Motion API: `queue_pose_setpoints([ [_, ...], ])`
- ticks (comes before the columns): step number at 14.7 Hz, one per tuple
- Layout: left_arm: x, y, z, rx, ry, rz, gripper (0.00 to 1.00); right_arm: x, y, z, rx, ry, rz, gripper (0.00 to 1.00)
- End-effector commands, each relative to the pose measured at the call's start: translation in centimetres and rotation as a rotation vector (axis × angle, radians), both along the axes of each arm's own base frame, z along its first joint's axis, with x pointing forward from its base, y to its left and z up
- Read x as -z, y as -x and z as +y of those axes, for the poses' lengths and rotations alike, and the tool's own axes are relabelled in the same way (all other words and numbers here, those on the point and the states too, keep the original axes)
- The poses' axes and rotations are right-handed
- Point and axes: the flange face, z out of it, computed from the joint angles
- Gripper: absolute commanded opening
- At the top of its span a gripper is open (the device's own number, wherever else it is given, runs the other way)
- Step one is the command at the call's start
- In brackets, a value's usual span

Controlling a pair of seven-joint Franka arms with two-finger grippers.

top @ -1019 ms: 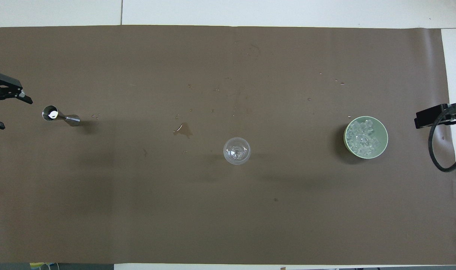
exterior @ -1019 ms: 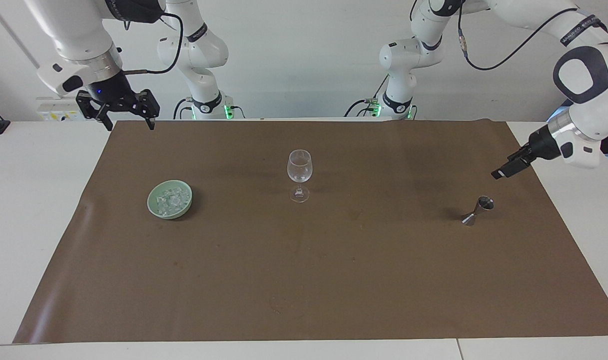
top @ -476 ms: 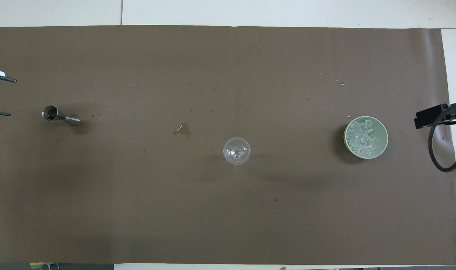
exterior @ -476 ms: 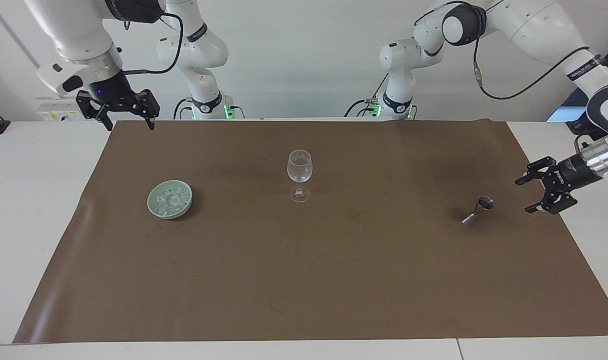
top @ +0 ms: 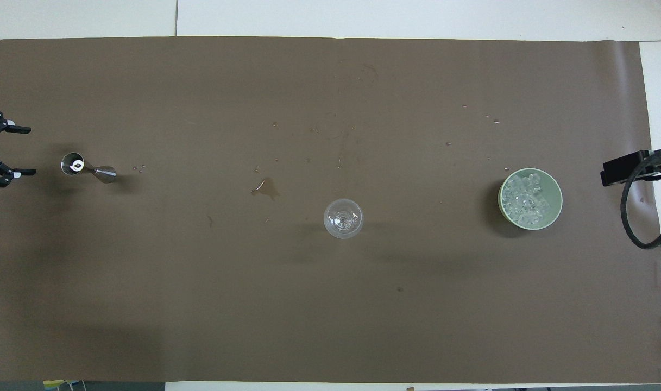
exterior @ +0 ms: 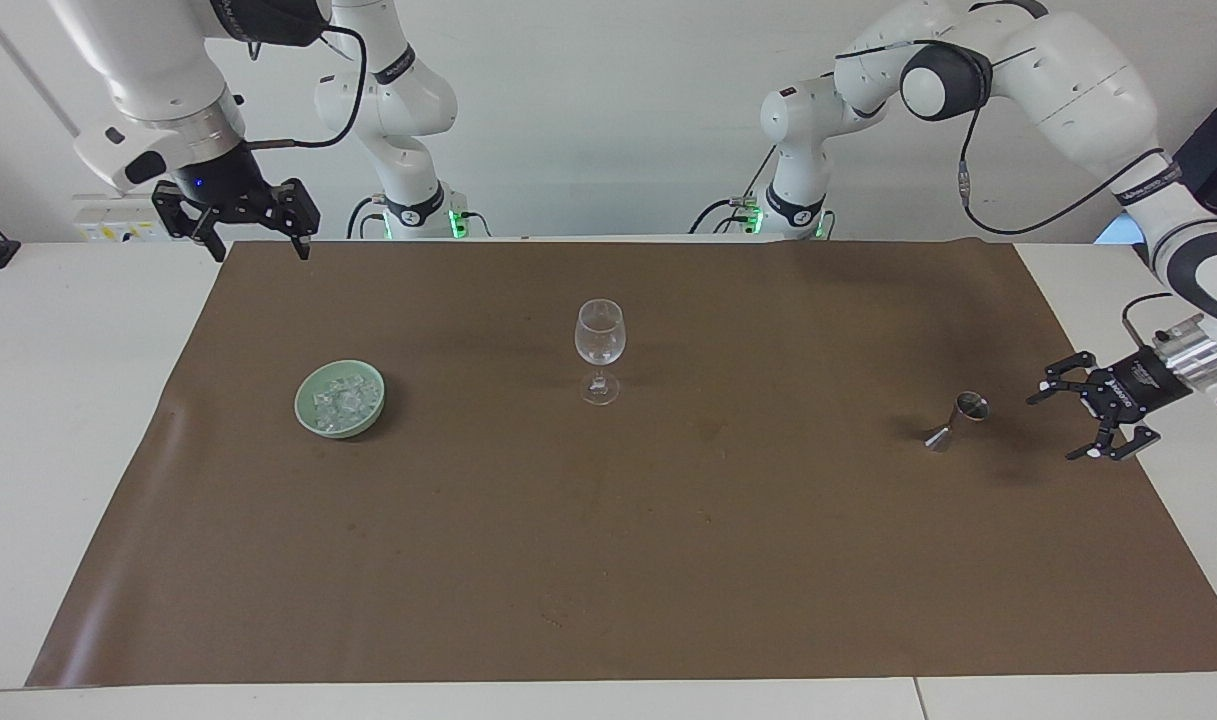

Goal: Pour wine and add ice with both arms
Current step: 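Open the left gripper and move it onto the metal jigger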

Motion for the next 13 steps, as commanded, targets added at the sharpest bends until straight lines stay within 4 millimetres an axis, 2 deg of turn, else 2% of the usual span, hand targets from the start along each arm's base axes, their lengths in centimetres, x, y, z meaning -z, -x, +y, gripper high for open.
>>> queue_pose_setpoints([
  [1, 0.4, 3.3, -1.3, -0.062, 0.051, 0.004, 1.0, 0.0, 0.3, -0.2, -0.007, -0.011, 0.0, 1.0],
  [5, 3.7, 7.2, -3.4, -0.047, 0.118, -0.054, 1.0, 0.0, 0.3, -0.2, -0.007, -0.011, 0.0, 1.0],
  [8, 4.6, 7.8, -5.0, -0.093, 0.172, -0.059, 1.0, 0.0, 0.3, -0.2, -0.007, -0.011, 0.0, 1.0],
  [10, 5.7, 9.1, -5.1, -0.166, 0.185, -0.067, 1.0, 0.0, 0.3, -0.2, -0.007, -0.011, 0.0, 1.0],
  [13, 6.2, 10.1, -5.8, -0.276, 0.271, -0.096, 1.0, 0.0, 0.3, -0.2, -0.007, -0.011, 0.0, 1.0],
])
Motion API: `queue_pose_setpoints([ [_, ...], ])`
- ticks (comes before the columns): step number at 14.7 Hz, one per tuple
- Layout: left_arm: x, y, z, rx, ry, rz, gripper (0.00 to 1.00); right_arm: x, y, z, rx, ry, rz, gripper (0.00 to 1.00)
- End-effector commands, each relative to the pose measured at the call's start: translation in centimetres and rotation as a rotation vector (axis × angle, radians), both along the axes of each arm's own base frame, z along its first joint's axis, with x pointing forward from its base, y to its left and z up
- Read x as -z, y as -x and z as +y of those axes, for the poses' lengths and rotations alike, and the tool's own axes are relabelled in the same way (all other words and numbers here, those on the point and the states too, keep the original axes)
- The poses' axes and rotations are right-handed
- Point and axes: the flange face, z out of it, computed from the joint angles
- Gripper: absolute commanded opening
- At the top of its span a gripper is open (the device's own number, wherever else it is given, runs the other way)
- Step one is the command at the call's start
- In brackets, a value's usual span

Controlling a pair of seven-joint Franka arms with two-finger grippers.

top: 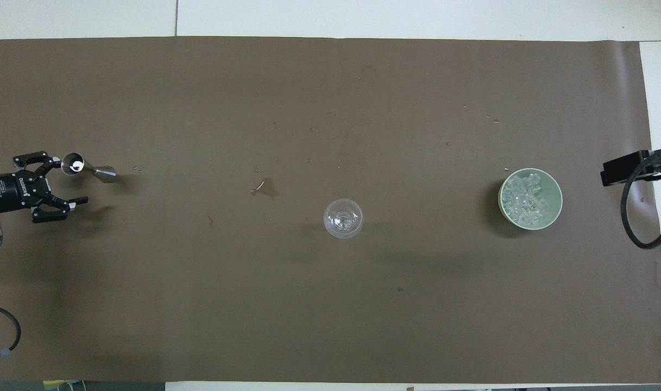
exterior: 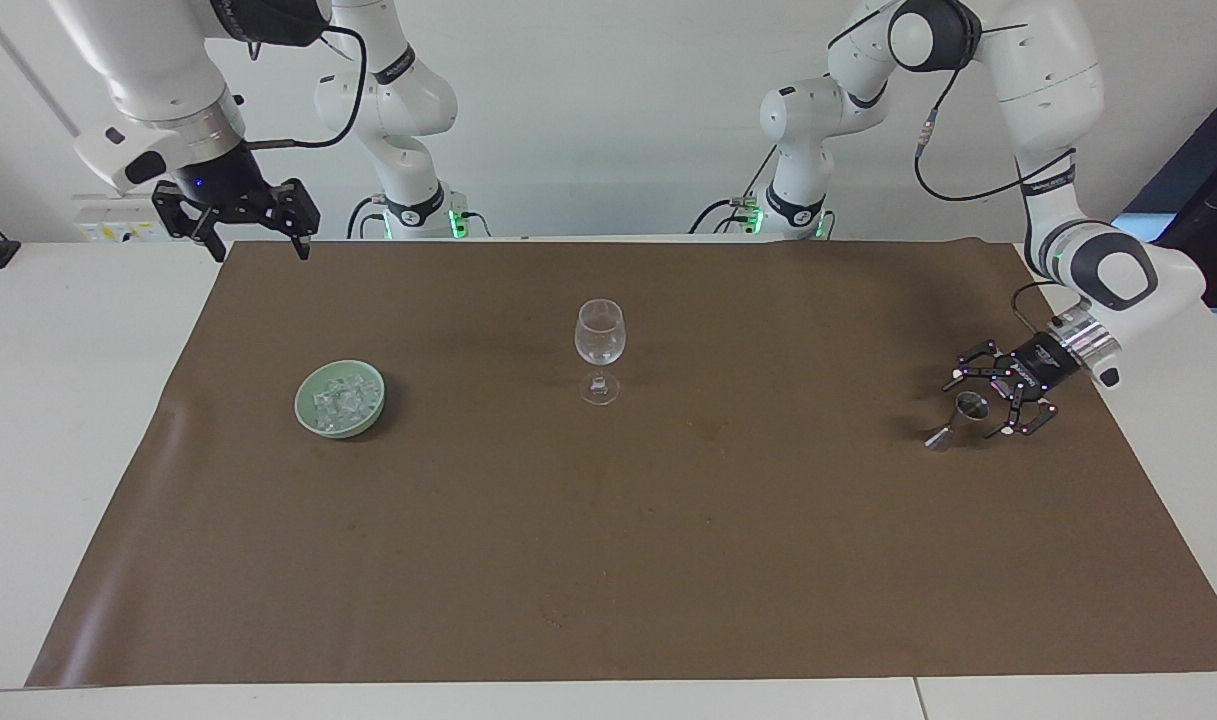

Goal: Pour wine and add ice with both arms
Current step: 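Open the left gripper and move it onto the metal jigger, then grasp the metal jigger with the left gripper and lift it toward the glass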

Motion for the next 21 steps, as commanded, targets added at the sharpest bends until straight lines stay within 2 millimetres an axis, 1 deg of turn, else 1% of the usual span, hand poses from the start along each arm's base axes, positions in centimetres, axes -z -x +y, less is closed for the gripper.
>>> queue_pose_setpoints([
  [1, -0.2, 2.0, -0.8, -0.074, 0.043, -0.026, 1.0, 0.0, 0.3, -0.2, -0.007, -0.011, 0.0, 1.0],
  [6, 0.3, 3.6, -1.8, -0.16, 0.129, -0.086, 1.0, 0.0, 0.3, -0.2, -0.007, -0.011, 0.0, 1.0],
  [8, 1.3, 4.4, -1.8, -0.19, 0.119, -0.111, 1.0, 0.0, 0.3, -0.2, -0.007, -0.011, 0.0, 1.0],
  [9, 1.4, 4.3, -2.0, -0.205, 0.113, -0.112, 1.0, 0.0, 0.3, -0.2, -0.007, -0.011, 0.0, 1.0],
  [10, 1.4, 3.8, -3.2, -0.196, 0.115, -0.114, 1.0, 0.0, 0.3, -0.2, -0.007, -0.011, 0.0, 1.0],
  [12, 1.9, 4.1, -3.8, -0.205, 0.124, -0.108, 0.99, 0.0, 0.3, -0.2, -0.007, -0.011, 0.0, 1.0],
  [14, 1.9, 3.9, -3.7, -0.229, 0.118, -0.113, 0.99, 0.0, 0.3, -0.2, -0.007, -0.011, 0.0, 1.0],
  [15, 1.9, 3.8, -4.1, -0.227, 0.116, -0.113, 0.98, 0.0, 0.3, -0.2, -0.007, -0.011, 0.0, 1.0],
  [16, 1.8, 3.7, -4.0, -0.23, 0.114, -0.115, 0.94, 0.0, 0.3, -0.2, -0.007, -0.011, 0.0, 1.0],
  [21, 1.7, 3.5, -3.5, -0.256, 0.118, -0.124, 0.88, 0.0, 0.3, -0.2, -0.007, -0.011, 0.0, 1.0],
])
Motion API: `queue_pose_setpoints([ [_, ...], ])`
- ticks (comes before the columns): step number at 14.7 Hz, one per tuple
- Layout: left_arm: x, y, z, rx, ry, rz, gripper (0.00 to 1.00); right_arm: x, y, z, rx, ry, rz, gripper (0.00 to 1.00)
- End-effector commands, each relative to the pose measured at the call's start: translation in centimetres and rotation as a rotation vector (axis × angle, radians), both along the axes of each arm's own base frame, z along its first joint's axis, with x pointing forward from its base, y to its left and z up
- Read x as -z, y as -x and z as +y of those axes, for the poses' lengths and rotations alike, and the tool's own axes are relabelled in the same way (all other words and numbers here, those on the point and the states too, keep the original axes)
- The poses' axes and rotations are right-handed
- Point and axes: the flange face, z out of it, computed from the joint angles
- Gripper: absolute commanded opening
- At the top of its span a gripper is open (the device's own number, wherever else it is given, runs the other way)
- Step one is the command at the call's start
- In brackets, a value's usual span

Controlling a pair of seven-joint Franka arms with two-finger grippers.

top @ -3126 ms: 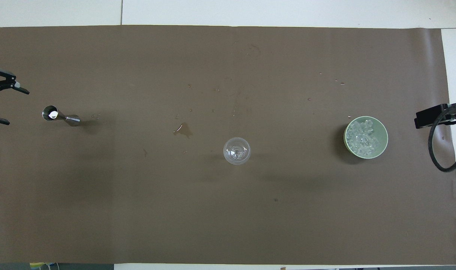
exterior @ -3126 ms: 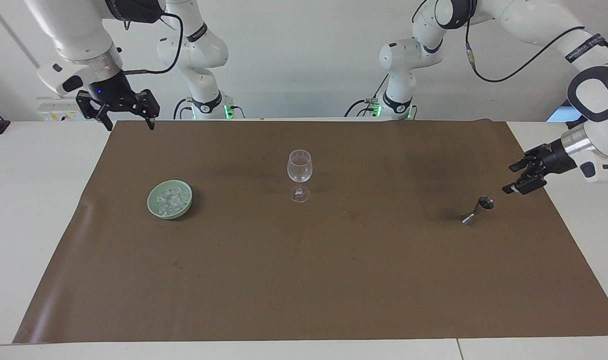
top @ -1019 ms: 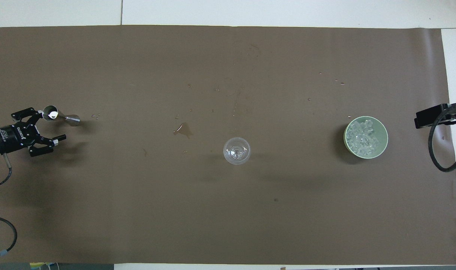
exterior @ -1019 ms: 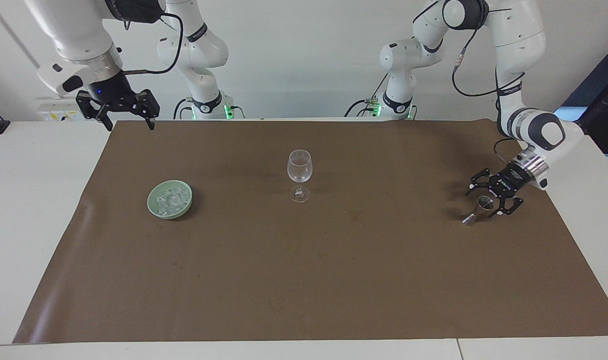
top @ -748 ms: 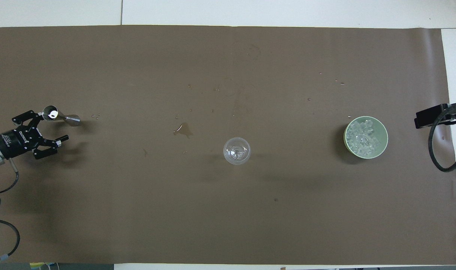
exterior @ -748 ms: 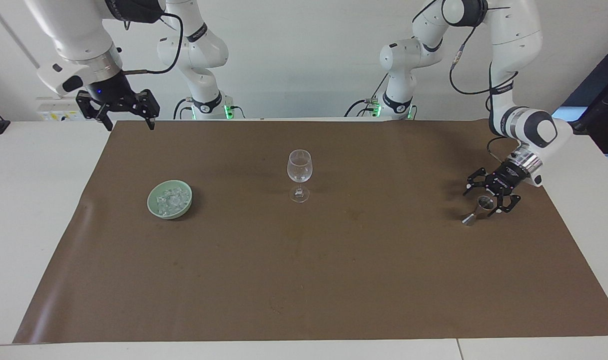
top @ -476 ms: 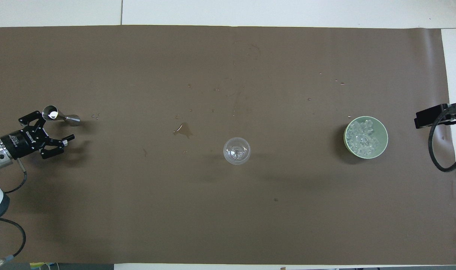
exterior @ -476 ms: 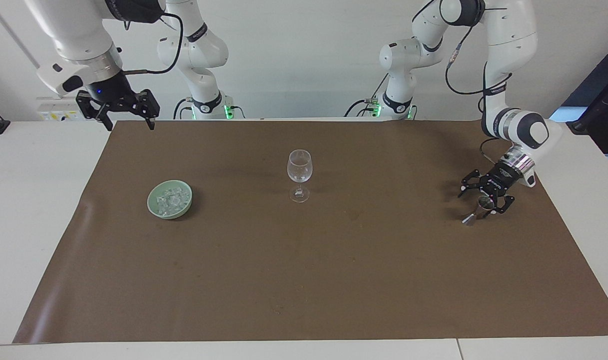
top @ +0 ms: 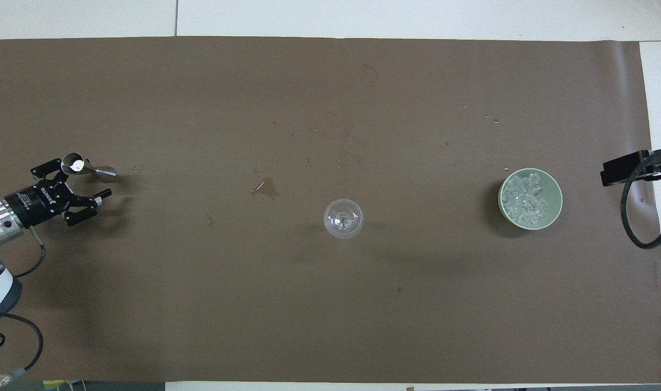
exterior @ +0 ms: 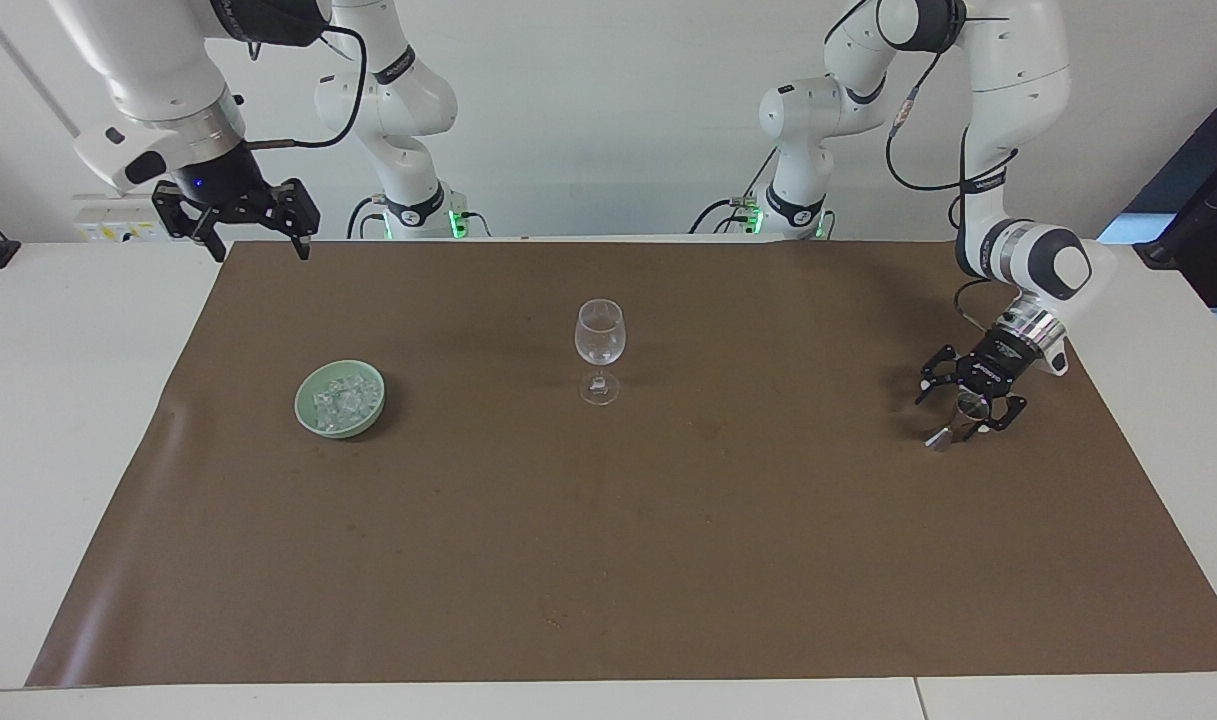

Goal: Pour wine and add ice with both arms
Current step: 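Grasp the metal jigger with the left gripper and lift it toward the glass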

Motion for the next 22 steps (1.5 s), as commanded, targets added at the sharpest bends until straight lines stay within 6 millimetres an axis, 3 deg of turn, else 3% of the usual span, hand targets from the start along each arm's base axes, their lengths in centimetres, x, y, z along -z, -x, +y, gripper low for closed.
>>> queue_pose_setpoints([
  [1, -0.59, 0.58, 0.22, -0.037, -0.005, -0.021, 0.88, 0.04, 0.28, -0.19, -0.007, -0.011, 0.0, 1.0],
  [15, -1.04, -0.08, 0.35, -0.049, -0.008, -0.041, 0.8, 0.04, 0.28, -0.19, -0.007, -0.011, 0.0, 1.0],
  [17, -0.95, -0.12, 0.27, -0.051, -0.011, -0.039, 0.74, 0.04, 0.28, -0.19, -0.007, -0.011, 0.0, 1.0],
  [18, -1.0, -0.16, 0.35, -0.054, -0.016, -0.04, 0.58, 0.04, 0.28, -0.19, -0.007, -0.011, 0.0, 1.0],
  [20, -1.0, -0.16, 0.33, -0.053, -0.014, -0.04, 0.03, 0.04, 0.28, -0.19, -0.007, -0.011, 0.0, 1.0],
  [22, -1.13, -0.16, 0.56, -0.07, -0.004, -0.046, 0.0, 0.04, 0.28, -0.19, -0.007, -0.011, 0.0, 1.0],
])
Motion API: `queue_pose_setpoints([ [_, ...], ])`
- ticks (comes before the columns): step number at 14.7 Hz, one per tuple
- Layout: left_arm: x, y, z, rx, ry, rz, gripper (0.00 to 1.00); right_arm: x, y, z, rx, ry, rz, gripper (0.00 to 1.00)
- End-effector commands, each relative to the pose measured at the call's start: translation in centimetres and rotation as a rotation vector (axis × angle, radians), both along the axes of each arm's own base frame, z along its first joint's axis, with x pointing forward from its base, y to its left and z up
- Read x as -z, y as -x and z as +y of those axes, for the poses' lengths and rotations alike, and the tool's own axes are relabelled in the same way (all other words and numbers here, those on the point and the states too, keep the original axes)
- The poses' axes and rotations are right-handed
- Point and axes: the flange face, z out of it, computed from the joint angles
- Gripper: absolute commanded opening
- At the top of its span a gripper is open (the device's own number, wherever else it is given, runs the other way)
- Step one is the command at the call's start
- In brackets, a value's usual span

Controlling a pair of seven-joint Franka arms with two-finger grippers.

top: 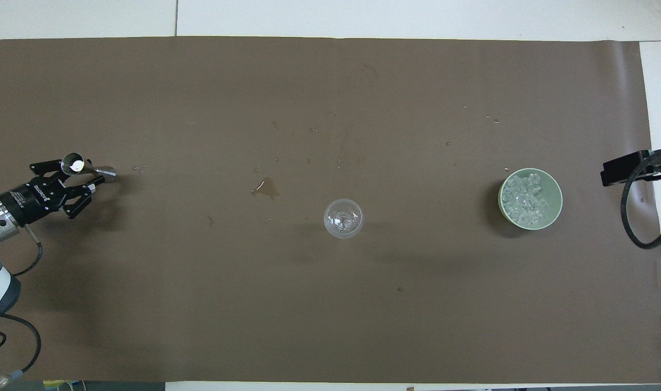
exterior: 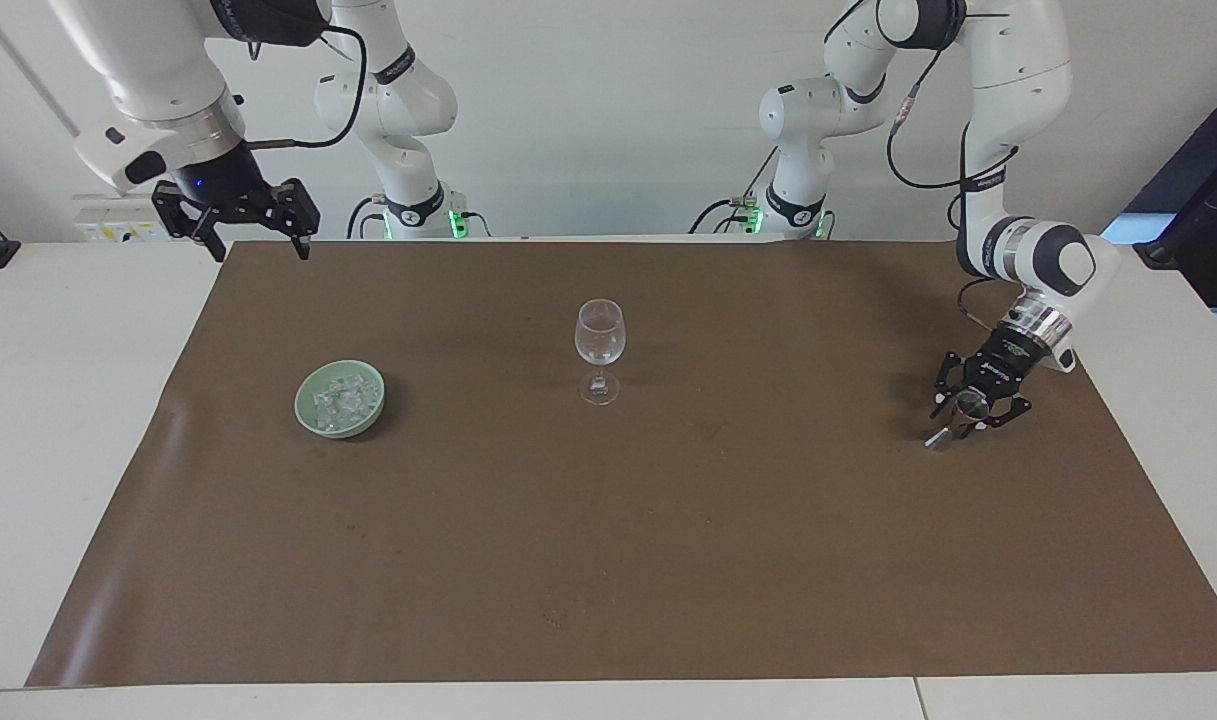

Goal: Pour wine and add ice with both arms
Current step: 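Grasp the metal jigger with the left gripper and lift it toward the glass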

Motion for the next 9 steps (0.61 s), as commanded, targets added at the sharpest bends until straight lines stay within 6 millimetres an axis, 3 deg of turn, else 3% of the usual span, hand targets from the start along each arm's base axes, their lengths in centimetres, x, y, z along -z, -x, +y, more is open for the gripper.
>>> queue_pose_setpoints([
  [1, -0.4, 0.1, 0.1, -0.028, -0.004, -0.021, 0.0, 0.0, 0.3, -0.2, -0.007, -0.011, 0.0, 1.0],
  [7, -0.8, 0.3, 0.4, -0.038, 0.025, -0.034, 0.0, 0.0, 0.3, -0.2, -0.007, -0.011, 0.0, 1.0],
  [9, -2.4, 0.2, 0.0, -0.018, 0.049, -0.068, 0.0, 0.0, 0.3, -0.2, -0.007, -0.011, 0.0, 1.0],
])
